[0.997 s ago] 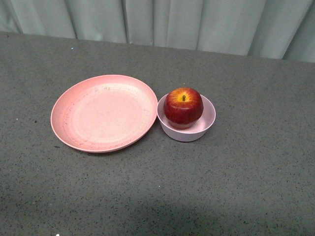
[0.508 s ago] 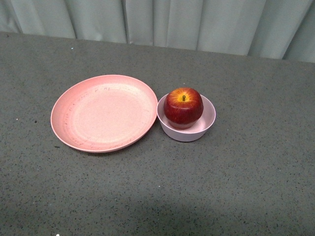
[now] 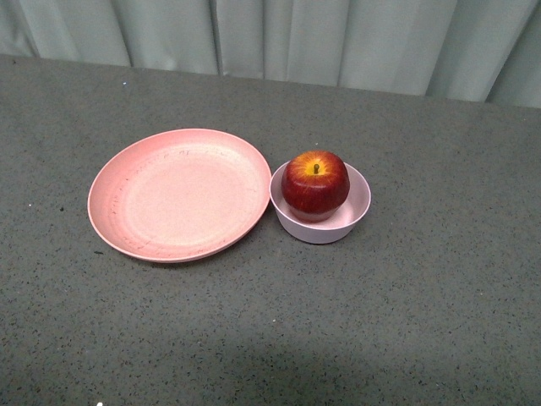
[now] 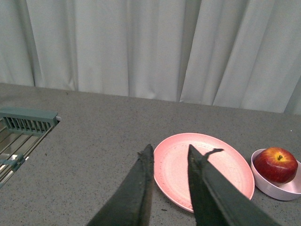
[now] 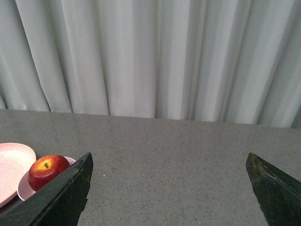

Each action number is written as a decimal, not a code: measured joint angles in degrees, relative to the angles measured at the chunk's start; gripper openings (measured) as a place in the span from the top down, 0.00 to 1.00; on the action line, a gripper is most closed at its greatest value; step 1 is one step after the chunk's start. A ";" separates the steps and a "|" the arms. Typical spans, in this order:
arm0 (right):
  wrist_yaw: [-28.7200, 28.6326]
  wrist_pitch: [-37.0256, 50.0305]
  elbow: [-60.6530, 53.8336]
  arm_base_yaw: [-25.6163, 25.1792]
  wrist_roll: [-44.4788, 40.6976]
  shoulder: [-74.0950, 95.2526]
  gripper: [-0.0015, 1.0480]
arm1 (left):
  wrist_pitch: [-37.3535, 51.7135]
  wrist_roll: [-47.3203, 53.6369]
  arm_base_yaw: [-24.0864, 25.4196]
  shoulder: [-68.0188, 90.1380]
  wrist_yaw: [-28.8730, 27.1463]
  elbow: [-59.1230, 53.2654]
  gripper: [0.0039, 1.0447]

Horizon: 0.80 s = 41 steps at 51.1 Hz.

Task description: Move apple from plate to bowl

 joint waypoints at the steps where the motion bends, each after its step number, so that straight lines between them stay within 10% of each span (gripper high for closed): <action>1: 0.00 0.00 0.00 0.00 0.00 0.00 0.09 | 0.00 0.00 0.00 0.00 0.00 0.00 0.75; 20: 0.00 0.00 0.00 0.00 0.00 0.00 0.09 | 0.00 0.07 0.00 0.00 0.00 0.00 0.05; 41: 0.00 0.00 0.00 0.00 0.00 0.00 0.09 | 0.00 0.13 0.00 0.00 0.00 0.00 0.06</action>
